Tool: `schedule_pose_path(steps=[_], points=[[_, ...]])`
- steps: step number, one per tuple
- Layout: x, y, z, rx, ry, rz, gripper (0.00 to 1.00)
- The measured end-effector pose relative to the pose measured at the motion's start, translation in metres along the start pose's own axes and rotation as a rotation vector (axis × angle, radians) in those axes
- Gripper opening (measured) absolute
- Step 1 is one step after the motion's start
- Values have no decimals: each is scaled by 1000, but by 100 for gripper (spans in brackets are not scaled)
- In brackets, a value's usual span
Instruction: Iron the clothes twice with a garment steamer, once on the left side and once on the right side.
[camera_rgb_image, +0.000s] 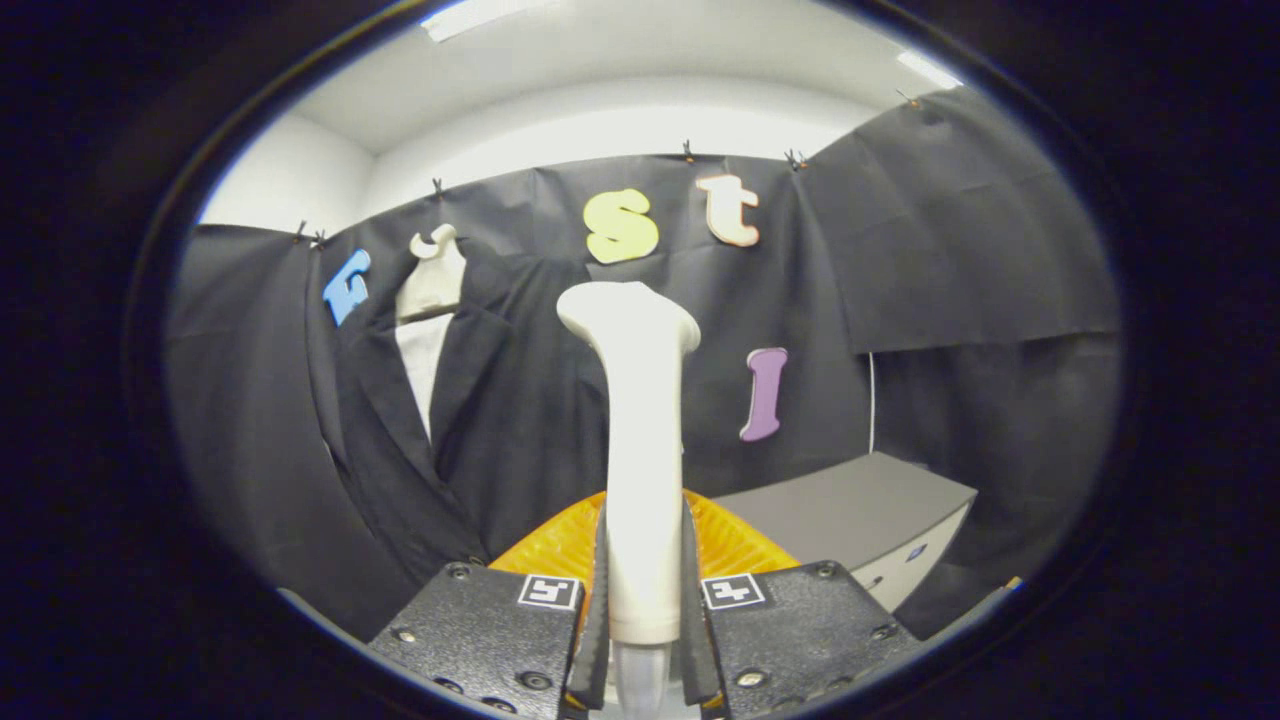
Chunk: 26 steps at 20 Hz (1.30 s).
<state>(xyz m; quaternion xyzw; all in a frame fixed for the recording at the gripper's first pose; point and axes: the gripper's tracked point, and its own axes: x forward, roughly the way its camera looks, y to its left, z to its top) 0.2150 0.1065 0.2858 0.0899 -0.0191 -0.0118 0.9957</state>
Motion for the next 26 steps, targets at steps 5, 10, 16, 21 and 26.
schedule_pose_path(steps=[5,10,16,21,26], points=[[25,36,30,-73,-135,5,31],[49,67,44,-144,-204,10,31],[72,85,40,-206,-212,-10,31],[72,102,19,-250,-190,4,31],[65,106,-8,-270,-147,10,32]])
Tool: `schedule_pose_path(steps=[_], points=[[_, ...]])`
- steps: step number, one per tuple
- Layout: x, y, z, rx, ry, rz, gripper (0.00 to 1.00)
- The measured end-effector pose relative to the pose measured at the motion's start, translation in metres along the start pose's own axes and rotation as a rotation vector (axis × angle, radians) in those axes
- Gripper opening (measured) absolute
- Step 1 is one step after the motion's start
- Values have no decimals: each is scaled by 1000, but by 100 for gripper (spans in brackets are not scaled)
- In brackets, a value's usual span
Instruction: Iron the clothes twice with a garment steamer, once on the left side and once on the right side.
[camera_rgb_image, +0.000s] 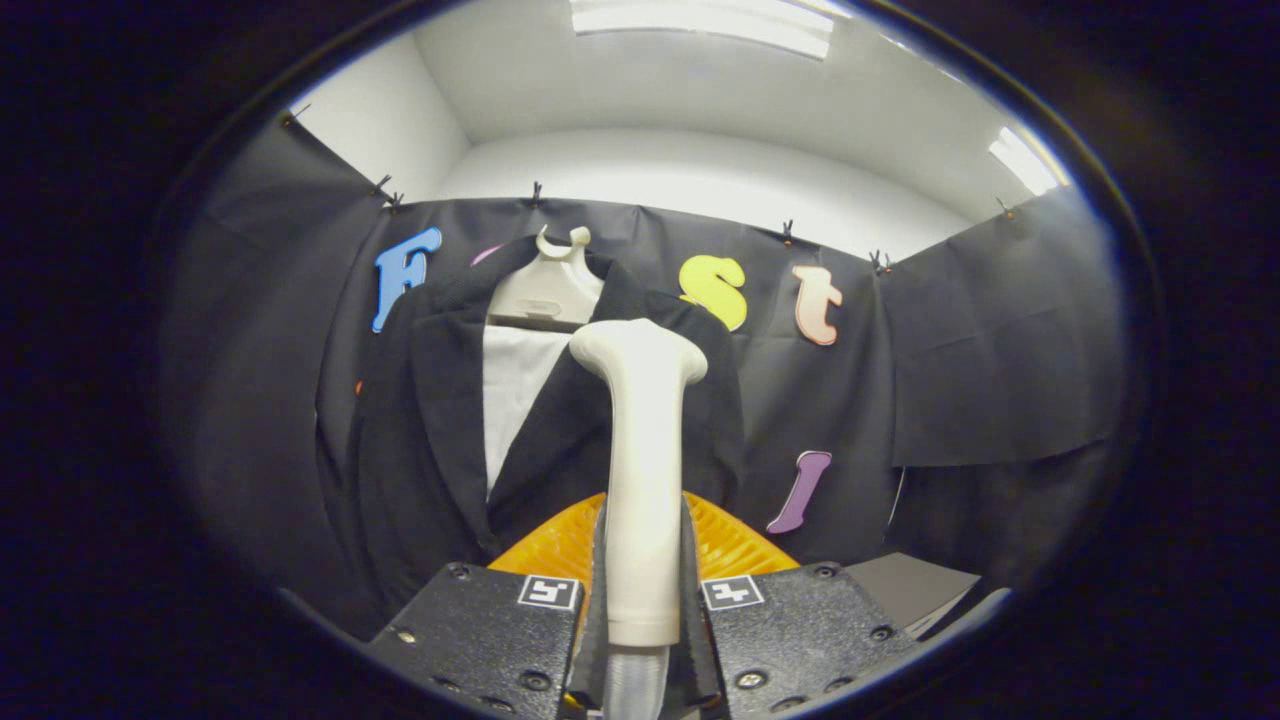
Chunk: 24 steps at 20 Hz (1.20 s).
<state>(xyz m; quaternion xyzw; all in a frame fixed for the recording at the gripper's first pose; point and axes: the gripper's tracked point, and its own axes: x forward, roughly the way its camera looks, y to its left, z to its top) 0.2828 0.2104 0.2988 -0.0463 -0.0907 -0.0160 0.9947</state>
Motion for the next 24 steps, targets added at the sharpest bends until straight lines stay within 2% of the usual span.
schedule_pose_path(steps=[24], points=[[-74,9,-127,-7,231,55,32]])
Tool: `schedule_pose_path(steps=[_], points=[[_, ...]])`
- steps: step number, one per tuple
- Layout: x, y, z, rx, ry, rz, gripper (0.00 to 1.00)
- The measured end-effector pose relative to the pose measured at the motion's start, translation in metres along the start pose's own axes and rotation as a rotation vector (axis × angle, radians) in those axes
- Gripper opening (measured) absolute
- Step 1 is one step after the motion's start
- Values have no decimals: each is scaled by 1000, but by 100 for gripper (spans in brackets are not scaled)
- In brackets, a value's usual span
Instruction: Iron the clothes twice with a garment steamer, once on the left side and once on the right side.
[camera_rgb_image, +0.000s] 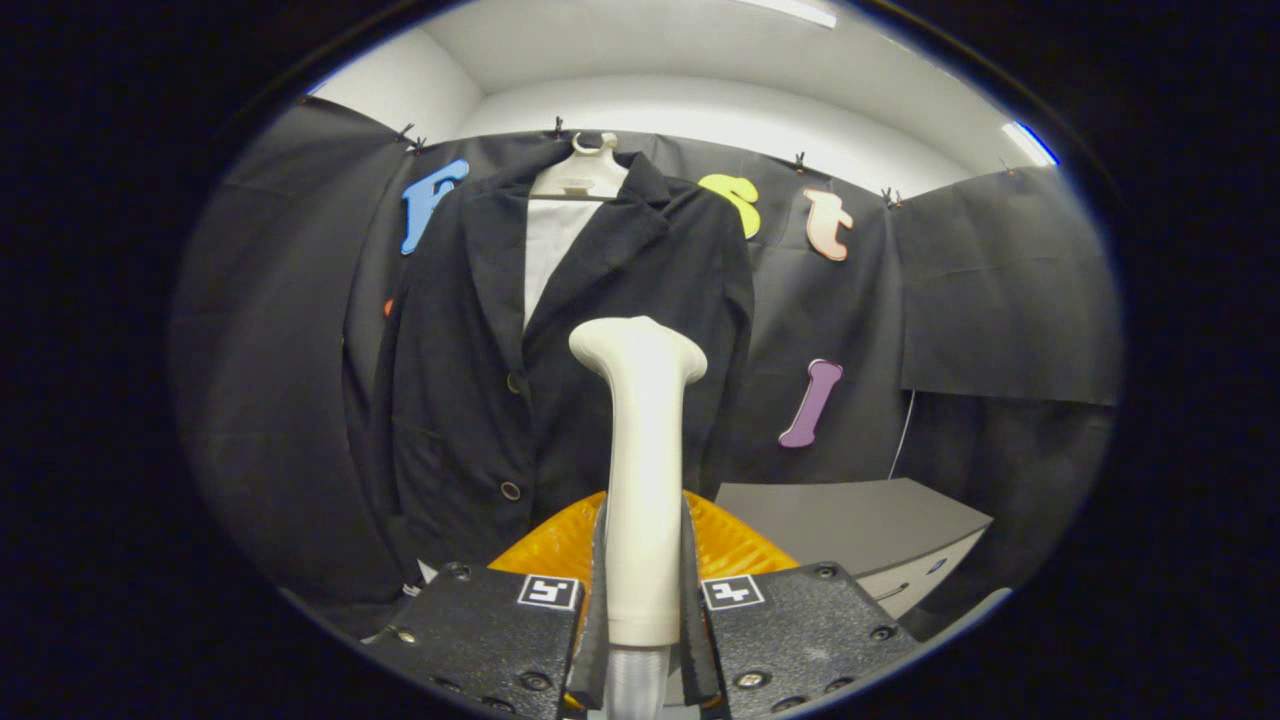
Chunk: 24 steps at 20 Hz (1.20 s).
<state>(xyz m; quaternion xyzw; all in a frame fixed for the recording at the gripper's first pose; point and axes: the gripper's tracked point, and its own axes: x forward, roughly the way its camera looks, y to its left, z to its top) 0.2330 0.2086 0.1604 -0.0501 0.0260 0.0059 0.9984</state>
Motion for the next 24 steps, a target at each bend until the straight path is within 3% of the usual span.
schedule_pose_path(steps=[24], points=[[-32,33,-159,-72,290,51,32]])
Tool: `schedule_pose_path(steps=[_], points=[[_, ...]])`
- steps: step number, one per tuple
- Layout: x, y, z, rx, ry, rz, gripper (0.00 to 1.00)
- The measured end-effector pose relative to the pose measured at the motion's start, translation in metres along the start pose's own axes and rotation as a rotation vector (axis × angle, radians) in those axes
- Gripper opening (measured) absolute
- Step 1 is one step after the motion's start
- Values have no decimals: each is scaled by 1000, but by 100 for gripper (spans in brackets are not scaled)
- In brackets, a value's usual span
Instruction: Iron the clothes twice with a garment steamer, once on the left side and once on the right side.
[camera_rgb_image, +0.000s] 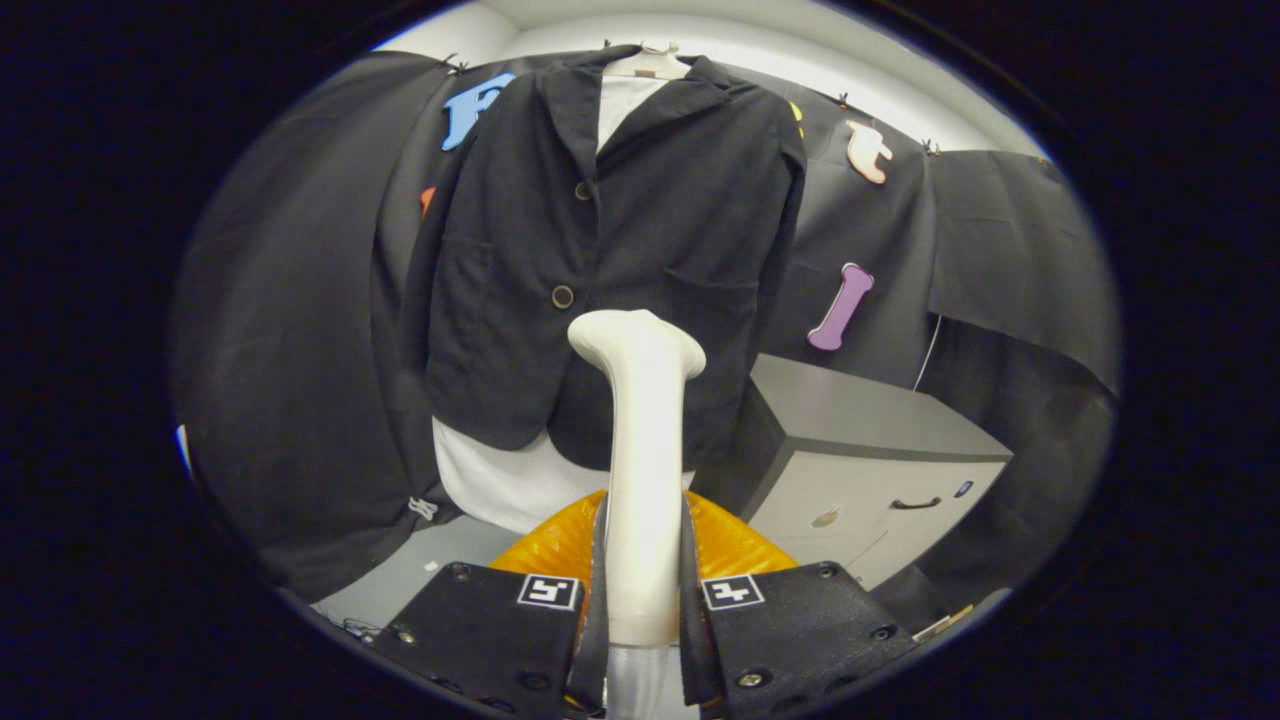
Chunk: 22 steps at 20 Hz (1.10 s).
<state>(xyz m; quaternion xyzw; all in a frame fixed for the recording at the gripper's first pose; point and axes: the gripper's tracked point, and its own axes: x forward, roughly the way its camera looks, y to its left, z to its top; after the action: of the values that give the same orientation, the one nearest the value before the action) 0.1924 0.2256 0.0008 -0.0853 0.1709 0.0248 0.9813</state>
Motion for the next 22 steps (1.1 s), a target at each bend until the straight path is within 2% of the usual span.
schedule_pose_path(steps=[12,15,22], points=[[20,9,-57,33,116,27,31],[9,9,-30,32,44,40,31],[-47,37,79,44,-192,94,31]])
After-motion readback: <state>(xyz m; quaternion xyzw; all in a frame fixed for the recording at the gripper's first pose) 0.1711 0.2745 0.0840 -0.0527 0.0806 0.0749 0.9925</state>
